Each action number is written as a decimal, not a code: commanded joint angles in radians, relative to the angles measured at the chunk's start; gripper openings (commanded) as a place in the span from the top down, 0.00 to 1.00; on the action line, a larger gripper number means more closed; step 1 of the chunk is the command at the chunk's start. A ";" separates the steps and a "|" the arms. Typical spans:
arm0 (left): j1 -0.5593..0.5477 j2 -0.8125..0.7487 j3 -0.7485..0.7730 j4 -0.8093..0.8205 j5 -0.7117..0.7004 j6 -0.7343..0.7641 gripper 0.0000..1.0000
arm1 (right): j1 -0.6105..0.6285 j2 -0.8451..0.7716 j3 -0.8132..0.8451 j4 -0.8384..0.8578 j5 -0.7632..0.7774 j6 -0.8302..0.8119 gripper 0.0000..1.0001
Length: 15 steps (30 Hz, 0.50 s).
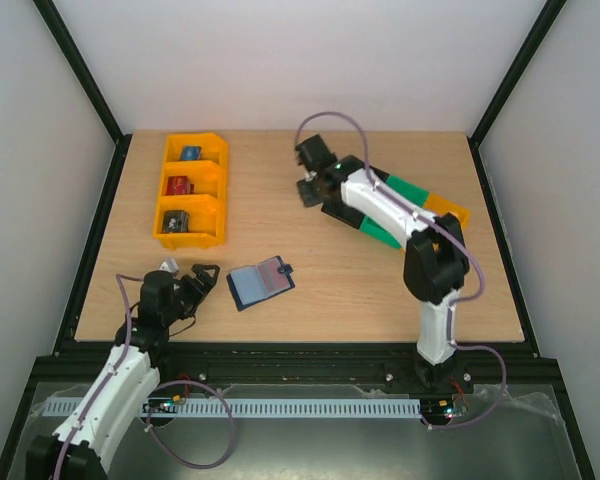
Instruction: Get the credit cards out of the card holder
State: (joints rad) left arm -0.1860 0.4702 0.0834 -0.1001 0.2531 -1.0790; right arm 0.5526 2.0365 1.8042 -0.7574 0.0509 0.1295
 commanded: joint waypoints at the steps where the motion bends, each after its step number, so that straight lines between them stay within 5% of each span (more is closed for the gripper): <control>1: -0.051 0.083 -0.013 0.060 0.004 -0.009 0.01 | 0.150 -0.150 -0.207 0.149 -0.181 0.101 0.75; 6: -0.128 0.231 -0.008 0.189 0.018 -0.011 0.01 | 0.243 -0.250 -0.475 0.305 -0.290 0.243 0.57; 15: -0.195 0.364 -0.011 0.289 0.002 -0.036 0.01 | 0.308 -0.230 -0.726 0.490 -0.399 0.353 0.56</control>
State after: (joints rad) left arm -0.3599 0.7860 0.0837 0.1608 0.2607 -1.0935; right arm 0.8337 1.7973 1.1252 -0.4114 -0.2924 0.4034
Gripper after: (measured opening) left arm 0.988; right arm 0.446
